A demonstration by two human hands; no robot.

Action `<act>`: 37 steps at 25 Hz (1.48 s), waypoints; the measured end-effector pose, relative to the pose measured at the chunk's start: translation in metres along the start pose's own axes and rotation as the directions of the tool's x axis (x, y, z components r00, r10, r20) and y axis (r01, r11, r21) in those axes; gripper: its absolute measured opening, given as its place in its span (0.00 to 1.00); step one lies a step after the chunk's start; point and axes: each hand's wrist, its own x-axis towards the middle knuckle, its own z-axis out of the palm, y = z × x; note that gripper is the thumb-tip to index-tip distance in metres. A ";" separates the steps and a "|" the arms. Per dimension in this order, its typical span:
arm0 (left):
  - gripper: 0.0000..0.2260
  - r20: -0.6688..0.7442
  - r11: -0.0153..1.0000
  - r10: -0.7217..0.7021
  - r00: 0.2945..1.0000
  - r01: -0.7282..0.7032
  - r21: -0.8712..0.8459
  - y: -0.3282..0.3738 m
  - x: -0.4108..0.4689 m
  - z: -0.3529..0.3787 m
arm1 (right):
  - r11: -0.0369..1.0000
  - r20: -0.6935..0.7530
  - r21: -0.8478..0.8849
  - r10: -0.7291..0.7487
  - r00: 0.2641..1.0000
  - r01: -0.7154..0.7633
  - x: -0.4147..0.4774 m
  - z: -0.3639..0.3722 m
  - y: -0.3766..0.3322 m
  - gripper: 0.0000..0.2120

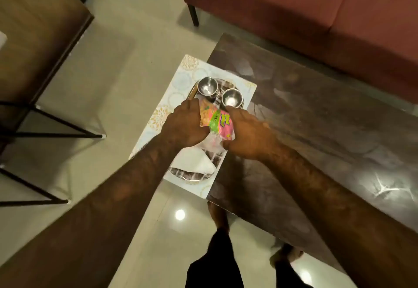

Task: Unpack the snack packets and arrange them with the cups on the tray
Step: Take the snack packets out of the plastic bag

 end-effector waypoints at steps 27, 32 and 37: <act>0.16 0.358 0.439 -0.178 0.917 0.400 -0.805 -0.059 -0.002 0.017 | 0.987 -0.134 0.089 0.147 0.980 -0.136 0.071 0.035 -0.011 0.26; 0.20 0.278 0.355 -0.101 0.955 0.296 -0.887 -0.047 -0.020 0.019 | 0.980 -0.202 0.157 0.152 0.967 -0.121 0.062 0.020 -0.015 0.23; 0.16 0.184 0.409 -0.271 0.945 0.286 -0.867 -0.034 -0.027 0.015 | 0.972 -0.343 0.229 0.028 0.939 0.055 0.026 0.005 -0.021 0.27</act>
